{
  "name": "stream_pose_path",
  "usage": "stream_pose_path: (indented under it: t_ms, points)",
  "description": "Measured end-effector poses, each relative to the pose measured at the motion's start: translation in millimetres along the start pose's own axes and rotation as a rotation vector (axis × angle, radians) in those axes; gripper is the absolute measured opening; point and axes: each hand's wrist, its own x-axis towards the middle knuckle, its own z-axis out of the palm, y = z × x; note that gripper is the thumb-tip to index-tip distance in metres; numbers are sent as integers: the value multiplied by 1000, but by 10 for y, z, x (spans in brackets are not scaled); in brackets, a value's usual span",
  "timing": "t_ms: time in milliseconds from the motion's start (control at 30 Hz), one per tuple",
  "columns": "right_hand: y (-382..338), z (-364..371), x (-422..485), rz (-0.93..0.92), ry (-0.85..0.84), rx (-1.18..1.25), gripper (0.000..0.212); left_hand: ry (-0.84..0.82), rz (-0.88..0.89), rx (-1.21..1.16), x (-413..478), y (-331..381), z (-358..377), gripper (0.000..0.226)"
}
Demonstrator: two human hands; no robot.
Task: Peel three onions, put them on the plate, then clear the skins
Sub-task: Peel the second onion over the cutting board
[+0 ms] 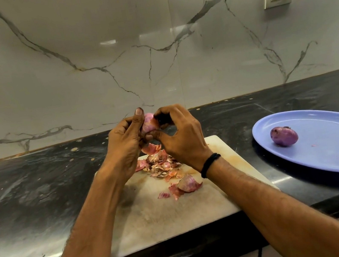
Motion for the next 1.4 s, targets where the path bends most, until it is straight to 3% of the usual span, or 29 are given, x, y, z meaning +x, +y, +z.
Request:
stream_pose_path:
  t_ms: [167, 400, 633, 833, 1033, 1233, 1400]
  points:
    - [12, -16, 2, 4, 19, -21, 37, 4, 9, 23, 11, -28, -5, 49]
    - [-12, -18, -16, 35, -26, 12, 33, 40, 41, 18, 21, -39, 3, 33]
    - [39, 24, -33, 0, -66, -44, 16, 72, 42, 25, 25, -25, 4, 28]
    - [10, -6, -30, -17, -52, -55, 18, 92, 34, -2, 12, -6, -4, 44]
    - [45, -18, -17, 68, -11, -102, 18, 153, 5, -99, -50, 80, 53, 22]
    - [16, 7, -13, 56, -55, -19, 47, 134, -41, -73, -42, 70, 50, 30]
    - [52, 18, -22, 25, -17, -79, 35, 66, -60, -76, -51, 69, 67, 28]
